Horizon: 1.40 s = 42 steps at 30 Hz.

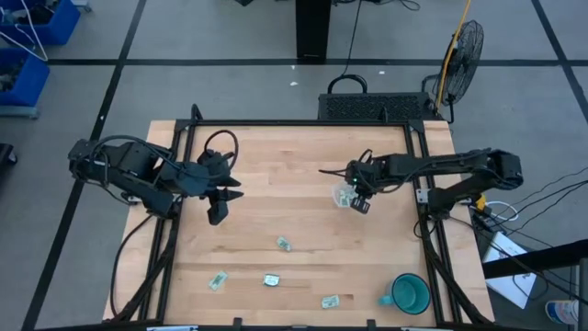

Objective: Pick and place Stevia / Truvia into bins
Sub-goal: Put the green stevia packet into the transparent bin

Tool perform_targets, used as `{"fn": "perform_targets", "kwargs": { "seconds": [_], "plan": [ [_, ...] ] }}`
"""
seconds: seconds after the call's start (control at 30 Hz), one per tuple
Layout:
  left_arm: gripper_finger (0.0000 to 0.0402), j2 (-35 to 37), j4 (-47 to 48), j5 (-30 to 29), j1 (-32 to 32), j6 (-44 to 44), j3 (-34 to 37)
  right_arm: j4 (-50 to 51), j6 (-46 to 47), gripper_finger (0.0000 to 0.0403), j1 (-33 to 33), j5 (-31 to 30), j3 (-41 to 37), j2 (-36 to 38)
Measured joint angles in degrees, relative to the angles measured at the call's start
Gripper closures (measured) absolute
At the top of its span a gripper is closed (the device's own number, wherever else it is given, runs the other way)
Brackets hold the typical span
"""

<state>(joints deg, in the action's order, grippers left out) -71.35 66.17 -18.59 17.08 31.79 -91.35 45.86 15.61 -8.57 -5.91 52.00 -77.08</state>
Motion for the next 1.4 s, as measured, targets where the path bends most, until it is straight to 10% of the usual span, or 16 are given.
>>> {"fn": "perform_targets", "kwargs": {
  "seconds": [0.5,1.07,1.4],
  "plan": [
    [0.0261,0.0,0.0,0.0,0.0,0.0,0.0,-1.1,3.4,0.0400,0.3,3.1,-6.5,-0.4],
    [0.0261,0.0,0.0,0.0,0.0,0.0,0.0,-5.4,1.5,0.0310,0.3,-3.0,-3.7,3.2],
    [0.0261,0.0,0.0,0.4,0.0,2.7,4.0,-34.8,-2.3,0.0306,5.1,10.5,-1.6,7.7]
  ]
}}
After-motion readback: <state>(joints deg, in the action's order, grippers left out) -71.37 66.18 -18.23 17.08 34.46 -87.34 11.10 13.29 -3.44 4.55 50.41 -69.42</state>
